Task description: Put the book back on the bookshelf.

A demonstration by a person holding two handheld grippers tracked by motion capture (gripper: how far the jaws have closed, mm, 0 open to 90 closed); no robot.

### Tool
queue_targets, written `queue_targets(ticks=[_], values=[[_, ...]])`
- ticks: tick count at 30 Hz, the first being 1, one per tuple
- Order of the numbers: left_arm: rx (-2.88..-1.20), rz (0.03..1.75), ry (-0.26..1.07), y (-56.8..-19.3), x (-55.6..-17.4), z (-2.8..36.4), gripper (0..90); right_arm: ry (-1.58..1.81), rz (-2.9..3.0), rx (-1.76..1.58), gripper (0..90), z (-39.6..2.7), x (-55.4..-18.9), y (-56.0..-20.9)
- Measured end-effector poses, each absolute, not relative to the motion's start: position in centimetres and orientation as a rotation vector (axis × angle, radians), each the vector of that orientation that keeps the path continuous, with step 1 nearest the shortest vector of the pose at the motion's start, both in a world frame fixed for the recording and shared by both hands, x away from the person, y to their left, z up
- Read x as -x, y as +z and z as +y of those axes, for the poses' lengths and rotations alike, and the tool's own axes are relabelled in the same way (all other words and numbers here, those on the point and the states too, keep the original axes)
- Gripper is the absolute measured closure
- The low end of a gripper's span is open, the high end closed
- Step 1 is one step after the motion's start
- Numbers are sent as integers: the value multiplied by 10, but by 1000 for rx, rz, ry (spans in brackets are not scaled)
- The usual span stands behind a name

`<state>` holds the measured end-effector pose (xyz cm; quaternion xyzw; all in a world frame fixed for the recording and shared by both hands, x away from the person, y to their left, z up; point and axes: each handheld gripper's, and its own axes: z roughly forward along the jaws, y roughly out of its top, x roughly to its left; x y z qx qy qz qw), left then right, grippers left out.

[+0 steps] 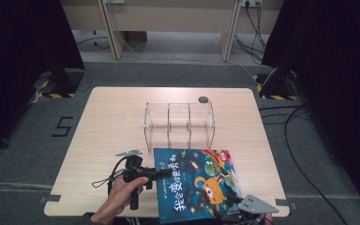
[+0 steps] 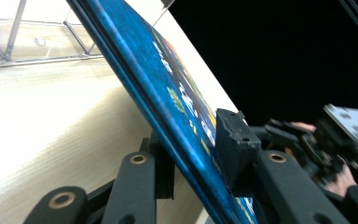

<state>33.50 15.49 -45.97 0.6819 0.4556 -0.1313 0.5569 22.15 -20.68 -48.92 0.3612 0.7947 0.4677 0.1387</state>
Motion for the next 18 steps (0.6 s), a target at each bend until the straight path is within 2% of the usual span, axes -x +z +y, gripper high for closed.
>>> queue_targets(ticks=[18], values=[[-1588, 1120, -297, -462, -341, 154, 673, 1293, 2322, -914, 213, -177, -208, -493]])
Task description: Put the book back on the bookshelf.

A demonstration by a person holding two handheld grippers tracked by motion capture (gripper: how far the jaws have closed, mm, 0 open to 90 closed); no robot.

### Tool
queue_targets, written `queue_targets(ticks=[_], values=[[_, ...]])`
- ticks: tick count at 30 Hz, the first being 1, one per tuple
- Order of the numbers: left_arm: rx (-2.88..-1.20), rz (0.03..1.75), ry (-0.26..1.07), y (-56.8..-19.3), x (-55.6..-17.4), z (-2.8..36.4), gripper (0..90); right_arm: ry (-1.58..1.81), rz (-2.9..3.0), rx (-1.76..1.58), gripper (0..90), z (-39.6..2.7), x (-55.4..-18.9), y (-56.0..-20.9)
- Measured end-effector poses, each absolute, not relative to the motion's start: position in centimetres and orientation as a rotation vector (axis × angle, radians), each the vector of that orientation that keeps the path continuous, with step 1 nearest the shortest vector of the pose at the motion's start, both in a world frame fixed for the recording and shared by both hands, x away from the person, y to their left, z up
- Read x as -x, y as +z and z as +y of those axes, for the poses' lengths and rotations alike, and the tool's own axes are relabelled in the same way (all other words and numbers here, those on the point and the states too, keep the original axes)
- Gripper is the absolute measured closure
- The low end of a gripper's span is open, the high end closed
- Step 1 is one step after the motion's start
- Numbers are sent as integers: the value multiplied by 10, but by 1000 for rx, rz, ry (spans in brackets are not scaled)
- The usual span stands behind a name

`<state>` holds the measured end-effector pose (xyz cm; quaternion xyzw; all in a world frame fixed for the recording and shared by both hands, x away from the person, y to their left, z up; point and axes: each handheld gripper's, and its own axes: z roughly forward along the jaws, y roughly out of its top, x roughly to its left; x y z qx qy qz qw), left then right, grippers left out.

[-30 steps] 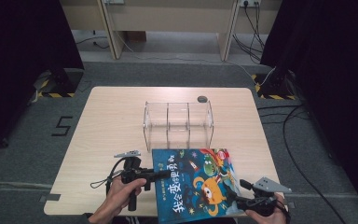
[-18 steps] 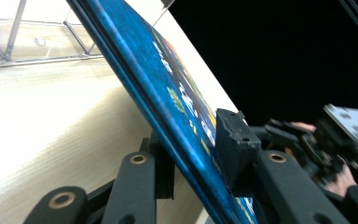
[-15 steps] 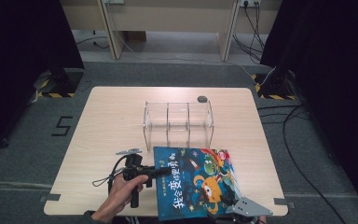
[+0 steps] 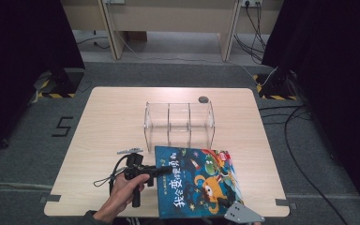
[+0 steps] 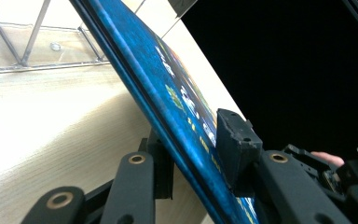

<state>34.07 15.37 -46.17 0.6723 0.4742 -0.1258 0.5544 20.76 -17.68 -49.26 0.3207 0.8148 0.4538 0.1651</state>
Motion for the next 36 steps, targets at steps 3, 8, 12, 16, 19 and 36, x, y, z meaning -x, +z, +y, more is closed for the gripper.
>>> queue_targets(ticks=[3, 8, 12, 16, 19, 36], values=[[-1591, 1120, -297, -462, -340, 154, 672, 1241, 2305, -887, 204, -169, -205, -493], [-1588, 1122, -287, -460, -338, 154, 672, 1159, 2266, -825, 192, -154, -205, -494], [-1590, 1115, -278, -458, -336, 153, 672, 1101, 2235, -788, 185, -146, -205, -495], [-1586, 1123, -276, -459, -336, 153, 669, 1099, 2226, -780, 183, -142, -207, -495], [-1582, 1133, -280, -460, -336, 153, 668, 1061, 2216, -758, 177, -136, -209, -496], [-1594, 1112, -278, -458, -334, 152, 609, 882, 2074, -568, 495, -117, -196, -495]])
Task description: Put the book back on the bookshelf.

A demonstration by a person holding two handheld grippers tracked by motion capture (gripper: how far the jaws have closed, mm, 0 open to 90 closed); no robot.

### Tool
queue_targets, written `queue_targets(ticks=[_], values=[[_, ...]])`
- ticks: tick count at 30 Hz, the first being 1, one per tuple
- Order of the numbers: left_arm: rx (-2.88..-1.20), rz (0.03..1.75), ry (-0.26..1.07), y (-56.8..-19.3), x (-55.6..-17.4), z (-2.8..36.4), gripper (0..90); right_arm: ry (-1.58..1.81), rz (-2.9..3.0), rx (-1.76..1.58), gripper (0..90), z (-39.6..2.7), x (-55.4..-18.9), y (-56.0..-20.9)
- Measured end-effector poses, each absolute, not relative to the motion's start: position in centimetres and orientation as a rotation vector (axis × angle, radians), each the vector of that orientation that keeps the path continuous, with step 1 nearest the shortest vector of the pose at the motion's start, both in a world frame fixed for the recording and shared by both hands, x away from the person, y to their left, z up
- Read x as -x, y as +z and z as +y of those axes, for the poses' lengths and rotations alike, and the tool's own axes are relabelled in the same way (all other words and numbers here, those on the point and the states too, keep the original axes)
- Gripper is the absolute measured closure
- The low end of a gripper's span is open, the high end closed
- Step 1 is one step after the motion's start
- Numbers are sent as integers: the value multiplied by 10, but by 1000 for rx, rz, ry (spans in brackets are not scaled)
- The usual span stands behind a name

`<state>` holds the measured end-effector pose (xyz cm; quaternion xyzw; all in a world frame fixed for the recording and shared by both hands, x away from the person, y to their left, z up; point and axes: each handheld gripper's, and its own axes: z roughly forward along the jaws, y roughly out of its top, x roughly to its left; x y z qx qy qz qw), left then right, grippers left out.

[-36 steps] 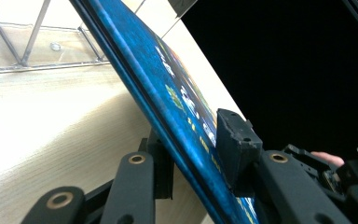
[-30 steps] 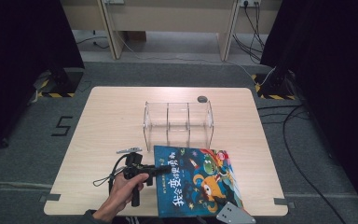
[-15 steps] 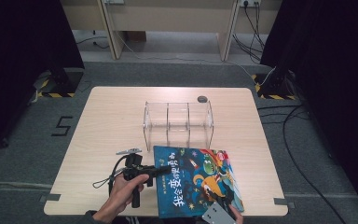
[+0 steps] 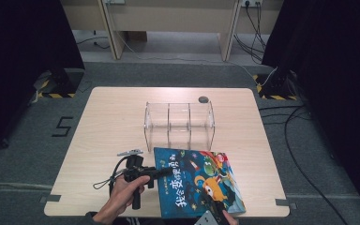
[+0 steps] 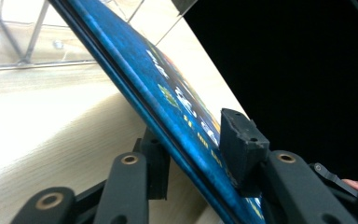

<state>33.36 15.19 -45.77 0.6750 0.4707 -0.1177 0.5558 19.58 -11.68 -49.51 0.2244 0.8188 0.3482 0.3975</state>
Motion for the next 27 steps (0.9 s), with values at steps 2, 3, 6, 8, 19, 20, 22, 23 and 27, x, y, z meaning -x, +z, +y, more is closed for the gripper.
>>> queue_targets(ticks=[2, 3, 6, 8, 19, 20, 22, 23, 27], values=[[-1597, 1086, -274, -455, -333, 151, 576, 881, 2067, -569, 505, -118, -195, -494], [-1623, 1047, -249, -452, -332, 150, 553, 903, 2054, -588, 511, -120, -194, -492], [-1615, 1012, -257, -449, -329, 153, 488, 954, 2028, -625, 523, -126, -194, -488], [-1625, 998, -262, -448, -329, 154, 429, 974, 2013, -642, 531, -128, -194, -486], [-1638, 977, -364, -460, -324, 164, 302, 1125, 1929, -730, 557, -147, -198, -473], [-1638, 977, -364, -460, -324, 164, 288, 1125, 1929, -730, 557, -147, -198, -473], [-1633, 968, -366, -462, -325, 167, 275, 1131, 1931, -734, 556, -148, -198, -472], [-1632, 969, -372, -464, -325, 169, 275, 1129, 1934, -733, 556, -148, -198, -472], [-1612, 978, -363, -466, -325, 175, 274, 1127, 1939, -732, 556, -148, -199, -471]])
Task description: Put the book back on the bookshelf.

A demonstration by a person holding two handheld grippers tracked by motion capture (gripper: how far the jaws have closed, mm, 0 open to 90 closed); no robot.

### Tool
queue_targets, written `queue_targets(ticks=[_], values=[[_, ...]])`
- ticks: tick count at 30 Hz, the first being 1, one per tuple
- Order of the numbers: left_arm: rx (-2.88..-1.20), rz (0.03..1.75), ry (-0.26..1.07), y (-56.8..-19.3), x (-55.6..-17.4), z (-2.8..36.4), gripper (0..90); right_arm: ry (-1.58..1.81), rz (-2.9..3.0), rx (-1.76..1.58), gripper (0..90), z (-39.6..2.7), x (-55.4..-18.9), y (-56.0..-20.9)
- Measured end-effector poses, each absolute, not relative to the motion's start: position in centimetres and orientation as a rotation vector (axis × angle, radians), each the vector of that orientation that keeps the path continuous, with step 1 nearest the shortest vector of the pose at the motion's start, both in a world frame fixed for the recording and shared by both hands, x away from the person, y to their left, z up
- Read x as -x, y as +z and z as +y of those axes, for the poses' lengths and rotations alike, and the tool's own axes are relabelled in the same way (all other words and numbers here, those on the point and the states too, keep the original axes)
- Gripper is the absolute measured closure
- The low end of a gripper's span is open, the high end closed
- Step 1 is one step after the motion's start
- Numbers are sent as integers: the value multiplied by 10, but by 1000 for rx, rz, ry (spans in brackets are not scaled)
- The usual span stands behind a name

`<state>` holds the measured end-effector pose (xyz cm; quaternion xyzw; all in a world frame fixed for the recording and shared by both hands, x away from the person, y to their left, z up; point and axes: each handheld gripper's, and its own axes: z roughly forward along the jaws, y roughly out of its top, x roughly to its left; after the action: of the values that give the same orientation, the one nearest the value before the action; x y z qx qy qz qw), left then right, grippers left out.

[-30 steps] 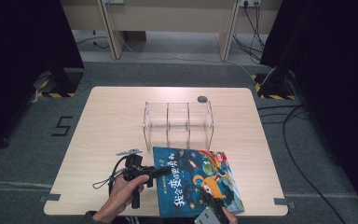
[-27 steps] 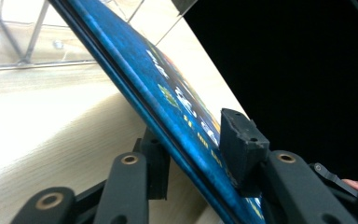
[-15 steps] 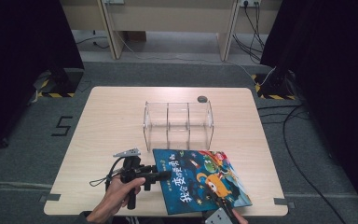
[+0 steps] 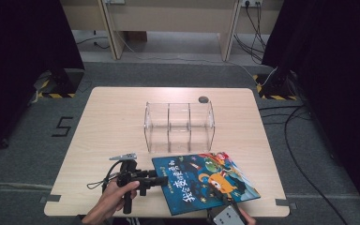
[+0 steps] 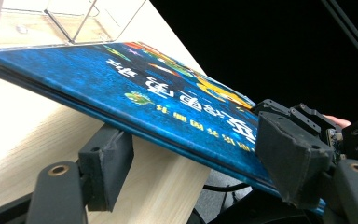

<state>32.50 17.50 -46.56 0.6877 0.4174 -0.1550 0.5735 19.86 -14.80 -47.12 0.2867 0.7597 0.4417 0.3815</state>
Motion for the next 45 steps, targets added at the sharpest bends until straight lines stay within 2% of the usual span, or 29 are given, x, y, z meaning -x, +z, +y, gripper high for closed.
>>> queue_targets(ticks=[6, 9, 10, 13, 17, 18, 24, 27, 33, 34, 45], values=[[-1589, 981, -322, -463, -324, 185, 257, 1146, 1939, -740, 555, -150, -199, -470], [-1571, 983, -281, -461, -323, 190, 257, 1153, 1936, -747, 555, -151, -200, -469], [-1554, 993, -229, -462, -323, 196, 263, 1164, 1931, -751, 555, -153, -200, -469], [-1560, 1005, -215, -465, -323, 199, 264, 1171, 1927, -756, 555, -155, -201, -468], [-1622, 1018, -134, -474, -322, 204, 264, 1170, 1931, -754, 555, -154, -201, -469], [-1665, 1019, -61, -478, -321, 206, 264, 1169, 1932, -752, 555, -154, -201, -469], [-1752, 1036, 20, -491, -319, 214, 242, 1189, 1926, -768, 554, -157, -202, -467], [-1855, 1071, 102, -502, -320, 219, 235, 1201, 1921, -780, 554, -158, -202, -466], [-1997, 1082, 169, -509, -320, 211, 197, 1225, 1910, -794, 552, -159, -203, -465], [-2063, 1068, 191, -513, -320, 208, 196, 1231, 1908, -796, 551, -160, -204, -465], [-2106, 1034, 261, -515, -320, 205, 192, 1373, 1851, -898, 548, -174, -205, -458]])
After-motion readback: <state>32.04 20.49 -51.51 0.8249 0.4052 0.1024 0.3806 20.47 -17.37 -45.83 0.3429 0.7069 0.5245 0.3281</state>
